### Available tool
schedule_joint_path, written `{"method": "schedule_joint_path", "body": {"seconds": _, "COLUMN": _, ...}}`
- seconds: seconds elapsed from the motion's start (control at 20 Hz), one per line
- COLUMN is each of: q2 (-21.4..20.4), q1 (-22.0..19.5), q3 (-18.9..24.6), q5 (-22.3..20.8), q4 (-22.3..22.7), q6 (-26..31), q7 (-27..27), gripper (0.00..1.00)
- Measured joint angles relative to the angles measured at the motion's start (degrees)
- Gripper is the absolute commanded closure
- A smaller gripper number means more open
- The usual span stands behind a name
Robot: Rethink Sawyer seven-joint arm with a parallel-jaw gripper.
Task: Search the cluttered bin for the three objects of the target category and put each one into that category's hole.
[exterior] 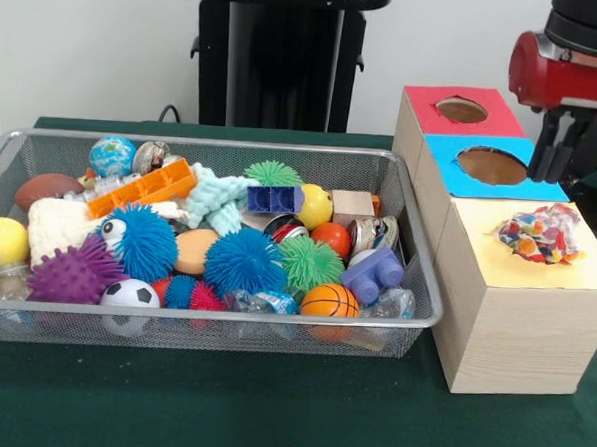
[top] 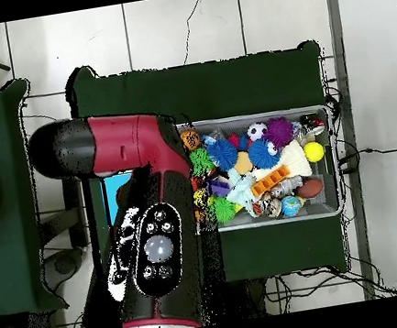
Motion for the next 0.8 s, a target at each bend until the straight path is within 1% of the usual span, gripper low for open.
{"method": "schedule_joint_path", "body": {"seconds": 0.1, "q2": 1.52, "q1": -0.63, "q3": 0.01, "q5": 0.00, "q4": -2.86, "q6": 0.36, "q7": 0.00, "gripper": 1.00}}
{"method": "schedule_joint_path", "body": {"seconds": 0.35, "q2": 4.03, "q1": -1.80, "q3": 0.01, "q5": 0.00, "q4": -7.10, "q6": 0.68, "q7": 0.00, "gripper": 1.00}}
{"method": "schedule_joint_path", "body": {"seconds": 0.5, "q2": 5.23, "q1": -2.41, "q3": 0.02, "q5": 0.00, "q4": -8.48, "q6": 0.68, "q7": 0.00, "gripper": 1.00}}
{"method": "schedule_joint_path", "body": {"seconds": 0.75, "q2": 6.67, "q1": -3.16, "q3": 0.02, "q5": 0.00, "q4": -8.87, "q6": 0.49, "q7": 0.00, "gripper": 1.00}}
{"method": "schedule_joint_path", "body": {"seconds": 0.8, "q2": 7.59, "q1": -3.48, "q3": 0.02, "q5": -0.01, "q4": -8.87, "q6": -0.24, "q7": 0.00, "gripper": 1.00}}
